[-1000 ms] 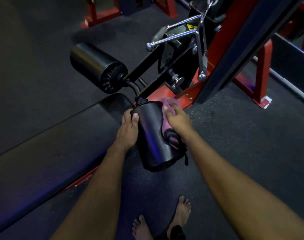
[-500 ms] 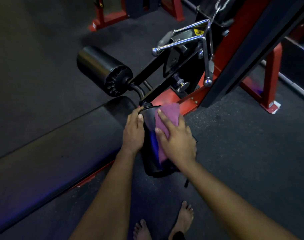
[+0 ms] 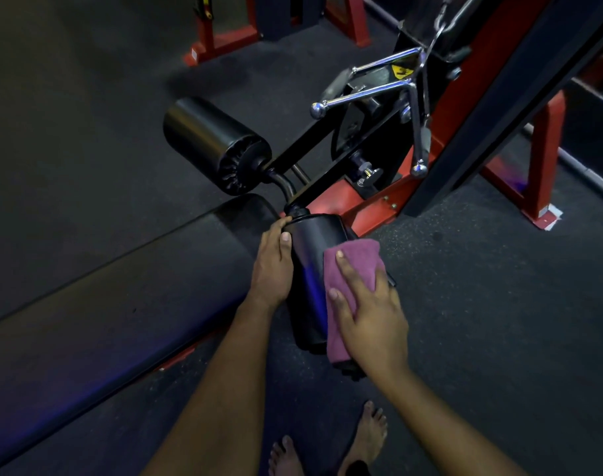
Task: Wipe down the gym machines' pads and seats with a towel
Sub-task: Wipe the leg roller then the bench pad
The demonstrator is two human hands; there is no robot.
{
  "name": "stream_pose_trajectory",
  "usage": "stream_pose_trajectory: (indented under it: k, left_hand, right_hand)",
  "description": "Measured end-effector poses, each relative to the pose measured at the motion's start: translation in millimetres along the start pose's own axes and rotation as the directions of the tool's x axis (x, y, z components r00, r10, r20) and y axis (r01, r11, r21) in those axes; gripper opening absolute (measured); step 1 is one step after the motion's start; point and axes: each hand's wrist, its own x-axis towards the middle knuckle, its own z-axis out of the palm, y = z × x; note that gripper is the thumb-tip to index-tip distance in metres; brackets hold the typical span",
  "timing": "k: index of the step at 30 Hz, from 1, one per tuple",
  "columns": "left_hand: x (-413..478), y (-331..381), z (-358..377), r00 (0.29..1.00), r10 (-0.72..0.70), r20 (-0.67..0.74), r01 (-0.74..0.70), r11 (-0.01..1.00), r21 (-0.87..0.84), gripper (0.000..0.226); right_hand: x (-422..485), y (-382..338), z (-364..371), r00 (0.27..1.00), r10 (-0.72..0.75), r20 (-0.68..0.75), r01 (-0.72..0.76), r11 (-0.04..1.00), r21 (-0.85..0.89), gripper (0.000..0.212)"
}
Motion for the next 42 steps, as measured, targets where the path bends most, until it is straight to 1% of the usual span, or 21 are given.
stream_pose_trajectory:
  k: [2,4,7,9,11,13,15,17,19,21,24,27,28,30,31,32,33,35,38,40,42]
  left_hand:
    - [1.1,-2.6,0.4,1.000,-0.001,-0.002,0.001,1.000,-0.006,0.042]
    - [1.7,-5.0,0.1,1.000,0.007,-0.002,-0.007,1.000,-0.006,0.043]
    - [1.6,-5.9,-0.2,1.000,0.009,0.014,-0.009,1.000,0.006,0.043]
    - [1.4,-5.1,-1.4,1.000,0.006,0.022,-0.006,1.000,0.011,0.043]
    - [1.3,-3.8,-3.0,1.000,-0.002,0.031,0.001,1.000,0.018,0.044]
    - [1.7,-2.6,-4.4,0.999,-0.013,0.039,0.012,1.000,0.024,0.044]
    - [2.3,-2.3,-4.2,0.999,-0.024,0.049,0.023,1.000,0.021,0.044]
    - [3.6,-3.4,-4.5,0.998,-0.029,0.055,0.028,0.999,0.023,0.043]
    - [4.6,-5.9,-4.9,0.998,-0.022,0.054,0.021,0.999,0.024,0.044]
    - [5.4,-9.0,-4.8,0.998,-0.011,0.060,0.009,0.999,0.035,0.045]
    - [5.2,-9.8,-5.1,0.998,-0.007,0.059,0.005,0.999,0.040,0.047]
    - [3.0,-6.5,-6.0,0.998,-0.004,0.055,0.002,0.999,0.032,0.045]
    - [2.7,-6.2,-6.3,0.998,-0.007,0.058,0.005,1.000,0.025,0.045]
    - [0.5,-3.7,-7.6,0.998,0.002,0.063,-0.003,1.000,0.013,0.044]
    - [-0.1,-3.0,-8.1,0.998,0.008,0.061,-0.008,1.000,0.001,0.044]
    - [0.1,-4.0,-8.0,0.998,0.009,0.059,-0.008,1.000,-0.018,0.044]
    - [0.3,-6.7,-7.7,0.998,0.005,0.061,-0.002,0.999,-0.045,0.043]
    - [1.8,-15.5,-6.5,0.998,-0.001,0.070,0.009,0.994,-0.112,0.043]
    - [2.7,-24.4,-5.4,0.997,0.008,0.076,0.003,0.989,-0.146,0.047]
    - [2.8,-25.9,-4.0,0.998,0.000,0.057,0.009,0.989,-0.149,0.048]
    - [3.2,-25.1,-4.1,0.999,0.006,0.045,0.001,0.988,-0.152,0.050]
  right_hand:
    - [34.5,-10.7,2.8,1.000,-0.003,-0.011,0.003,0.999,-0.050,0.055]
    - [79.2,-20.7,4.7,1.000,0.003,0.011,-0.002,0.999,-0.043,0.054]
    - [121.7,-18.9,4.2,0.996,0.037,0.086,-0.046,0.994,0.099,0.050]
    - [118.1,-9.8,3.7,0.994,0.074,0.083,-0.092,0.968,0.234,0.048]
    - [91.8,-2.7,1.4,0.992,0.116,0.054,-0.126,0.956,0.263,0.048]
    - [54.4,1.4,2.3,0.994,0.106,0.018,-0.107,0.980,0.169,0.052]
    - [16.8,-3.3,4.5,0.999,0.034,-0.008,-0.034,0.999,0.010,0.055]
    - [-3.0,-14.2,11.0,0.998,-0.045,-0.040,0.038,0.987,-0.158,0.059]
    - [7.7,-27.5,13.4,0.995,-0.071,-0.074,0.051,0.968,-0.244,0.062]
    - [37.8,-40.2,15.5,0.995,-0.067,-0.072,0.047,0.966,-0.252,0.064]
    - [88.1,-46.9,13.6,0.999,-0.018,-0.041,0.011,0.987,-0.159,0.061]
    - [120.4,-20.2,15.6,0.997,0.061,0.039,-0.063,0.997,0.054,0.055]
    - [125.6,-6.9,16.3,0.993,0.091,0.070,-0.101,0.982,0.160,0.053]
    - [122.2,14.9,12.8,0.978,0.150,0.144,-0.195,0.900,0.390,0.052]
    - [113.0,24.6,11.5,0.967,0.176,0.184,-0.242,0.859,0.451,0.051]
    - [100.2,33.2,11.6,0.961,0.192,0.199,-0.265,0.845,0.465,0.050]
    - [84.2,38.9,11.8,0.962,0.200,0.188,-0.265,0.857,0.442,0.051]
    - [49.7,39.0,9.9,0.981,0.172,0.090,-0.192,0.917,0.349,0.052]
    - [14.3,9.6,3.5,0.998,0.054,-0.025,-0.049,0.986,0.160,0.054]
    - [23.9,-12.9,1.6,0.999,-0.012,-0.043,0.013,1.000,0.023,0.055]
    - [61.8,-20.9,4.2,0.999,-0.007,-0.034,0.007,1.000,0.000,0.056]
